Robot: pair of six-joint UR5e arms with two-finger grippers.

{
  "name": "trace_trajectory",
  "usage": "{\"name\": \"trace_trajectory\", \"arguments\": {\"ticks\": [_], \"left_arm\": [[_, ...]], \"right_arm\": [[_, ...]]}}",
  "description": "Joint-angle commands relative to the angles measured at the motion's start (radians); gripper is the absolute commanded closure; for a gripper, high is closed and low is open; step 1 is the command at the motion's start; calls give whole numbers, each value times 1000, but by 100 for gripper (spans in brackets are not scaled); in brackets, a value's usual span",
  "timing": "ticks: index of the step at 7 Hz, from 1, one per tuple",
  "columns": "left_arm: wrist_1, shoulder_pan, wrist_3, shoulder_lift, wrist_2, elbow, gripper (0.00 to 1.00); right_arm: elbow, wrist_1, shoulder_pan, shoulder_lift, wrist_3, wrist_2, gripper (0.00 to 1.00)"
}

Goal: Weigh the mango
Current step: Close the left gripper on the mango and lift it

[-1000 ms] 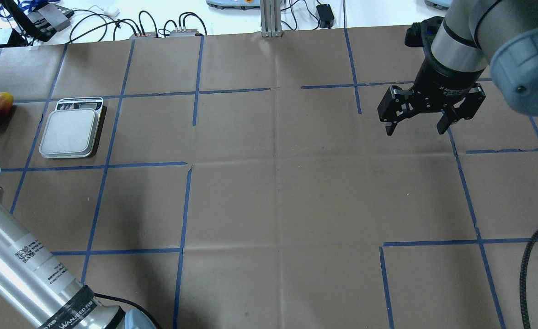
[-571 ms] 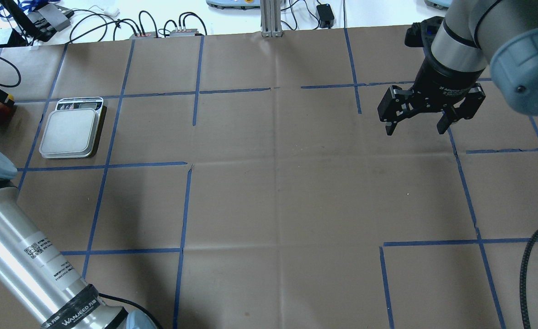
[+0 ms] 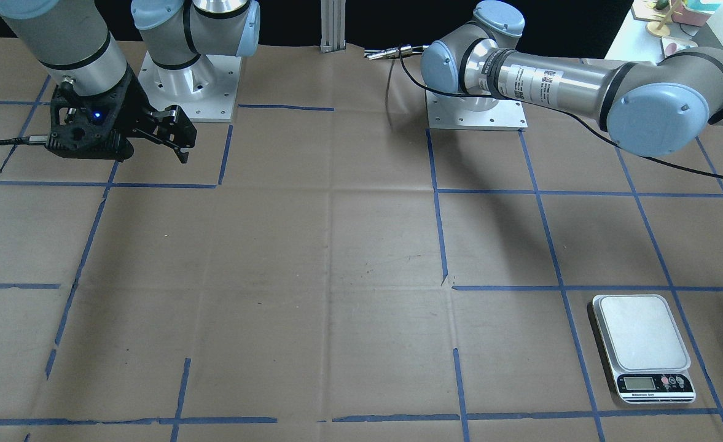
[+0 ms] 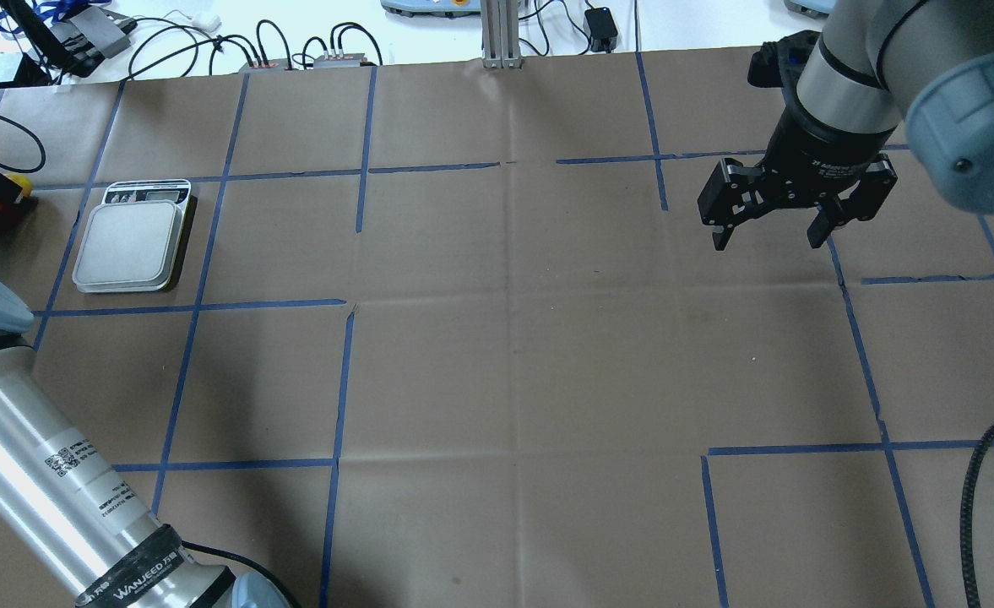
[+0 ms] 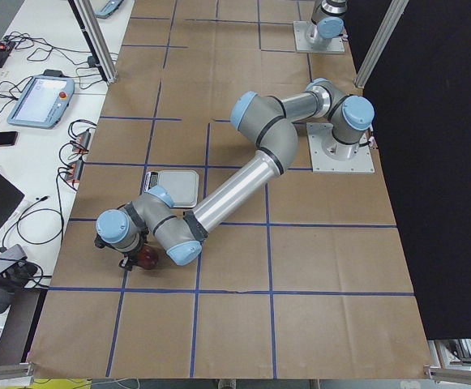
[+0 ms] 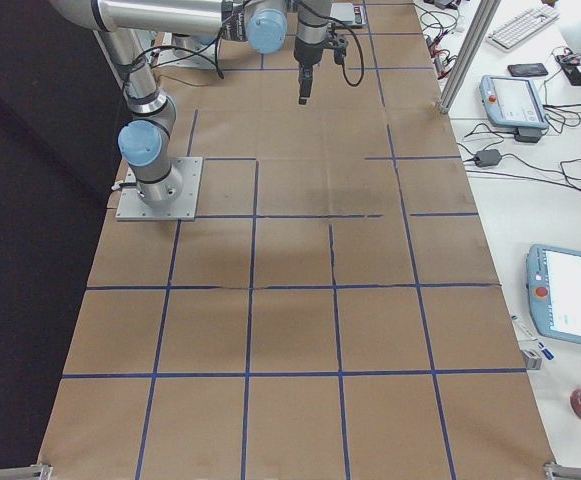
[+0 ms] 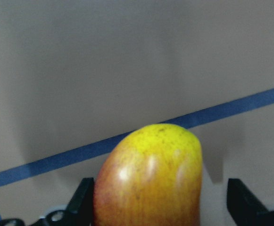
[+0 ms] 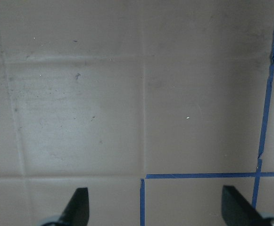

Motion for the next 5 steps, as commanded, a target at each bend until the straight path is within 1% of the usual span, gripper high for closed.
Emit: {"name": "trace_trajectory", "arguments": {"ticks": [1,2,4,5], "left_arm": [[-2,0,0,11,1,5,51],[-22,-1,-5,42,6,8,51],[-163,-38,-154,170,10,-48,51],[-178,-76,-251,239,10,-124,51]], "right_arm": [[0,0,0,0,0,0,0],[0,0,0,0,0,0,0],[0,0,0,0,0,0,0],[0,0,0,0,0,0,0]]}}
